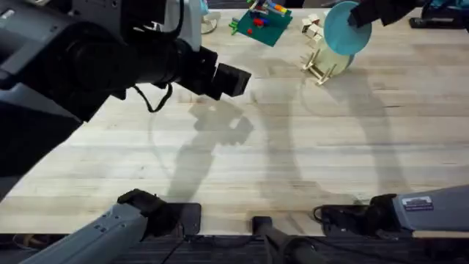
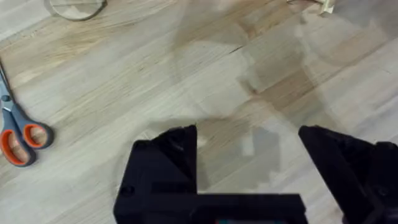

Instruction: Pick up the plates from the table one by one and place each into a slot on the dish rack.

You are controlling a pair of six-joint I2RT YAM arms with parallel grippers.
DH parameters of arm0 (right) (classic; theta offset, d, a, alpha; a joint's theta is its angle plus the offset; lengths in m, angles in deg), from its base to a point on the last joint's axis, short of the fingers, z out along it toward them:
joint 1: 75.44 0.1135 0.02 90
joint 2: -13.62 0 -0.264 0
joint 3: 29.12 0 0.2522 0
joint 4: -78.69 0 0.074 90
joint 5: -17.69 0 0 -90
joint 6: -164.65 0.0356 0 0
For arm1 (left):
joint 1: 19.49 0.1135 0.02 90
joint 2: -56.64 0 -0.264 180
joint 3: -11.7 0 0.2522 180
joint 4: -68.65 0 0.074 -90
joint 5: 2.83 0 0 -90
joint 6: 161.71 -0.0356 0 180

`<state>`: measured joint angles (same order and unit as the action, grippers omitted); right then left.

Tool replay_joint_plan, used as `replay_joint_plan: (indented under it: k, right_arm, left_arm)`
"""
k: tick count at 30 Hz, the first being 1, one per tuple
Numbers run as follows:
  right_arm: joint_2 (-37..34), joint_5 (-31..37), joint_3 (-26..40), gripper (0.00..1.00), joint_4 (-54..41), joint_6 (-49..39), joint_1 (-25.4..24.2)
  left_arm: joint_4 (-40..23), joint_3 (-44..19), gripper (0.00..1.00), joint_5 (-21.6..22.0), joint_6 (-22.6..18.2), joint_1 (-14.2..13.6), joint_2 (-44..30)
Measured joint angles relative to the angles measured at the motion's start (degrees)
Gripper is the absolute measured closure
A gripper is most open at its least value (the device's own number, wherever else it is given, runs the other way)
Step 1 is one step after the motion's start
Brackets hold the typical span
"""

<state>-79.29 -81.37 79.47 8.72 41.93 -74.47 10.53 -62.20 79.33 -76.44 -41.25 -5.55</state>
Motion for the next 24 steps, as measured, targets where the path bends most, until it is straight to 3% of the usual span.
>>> replay_joint_plan:
  k: [24]
  right_arm:
    - [-9.8, 0.0, 0.0, 0.972, 3.0, -3.3, 0.0]
  left_arm:
    - [0.0, 0.0, 0.007, 0.0, 0.0, 0.0, 0.0]
